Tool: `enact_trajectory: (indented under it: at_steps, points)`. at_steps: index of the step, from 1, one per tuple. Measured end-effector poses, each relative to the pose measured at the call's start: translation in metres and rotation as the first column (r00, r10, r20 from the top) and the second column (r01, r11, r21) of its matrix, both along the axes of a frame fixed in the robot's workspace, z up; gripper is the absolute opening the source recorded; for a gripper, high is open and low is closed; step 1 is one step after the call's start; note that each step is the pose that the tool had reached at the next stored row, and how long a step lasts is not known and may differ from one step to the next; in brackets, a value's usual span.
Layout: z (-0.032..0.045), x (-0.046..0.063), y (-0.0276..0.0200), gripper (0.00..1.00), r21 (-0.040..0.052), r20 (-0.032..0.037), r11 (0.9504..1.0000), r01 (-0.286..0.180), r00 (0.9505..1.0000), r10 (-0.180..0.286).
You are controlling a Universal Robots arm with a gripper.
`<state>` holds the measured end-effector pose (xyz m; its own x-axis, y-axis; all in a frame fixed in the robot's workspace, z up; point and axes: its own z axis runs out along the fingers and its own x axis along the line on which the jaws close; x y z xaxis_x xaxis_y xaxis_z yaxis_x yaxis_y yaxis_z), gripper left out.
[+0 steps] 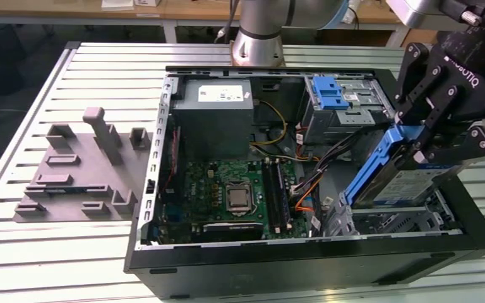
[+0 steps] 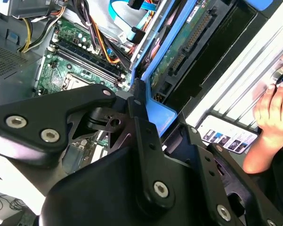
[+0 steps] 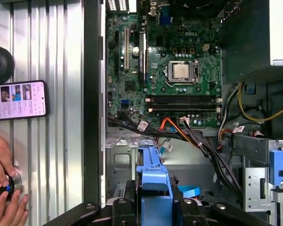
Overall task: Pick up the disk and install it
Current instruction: 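Insert the disk into the insertion slot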
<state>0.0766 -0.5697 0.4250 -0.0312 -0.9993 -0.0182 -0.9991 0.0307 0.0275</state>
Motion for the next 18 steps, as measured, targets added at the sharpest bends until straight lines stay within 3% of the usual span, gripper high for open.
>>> enact_trajectory:
  at_steps: [18]
  points:
    - [-0.0099,0.0000,-0.0001,0.36,-0.0001,0.0000,1.0000,0.000,1.0000,0.000]
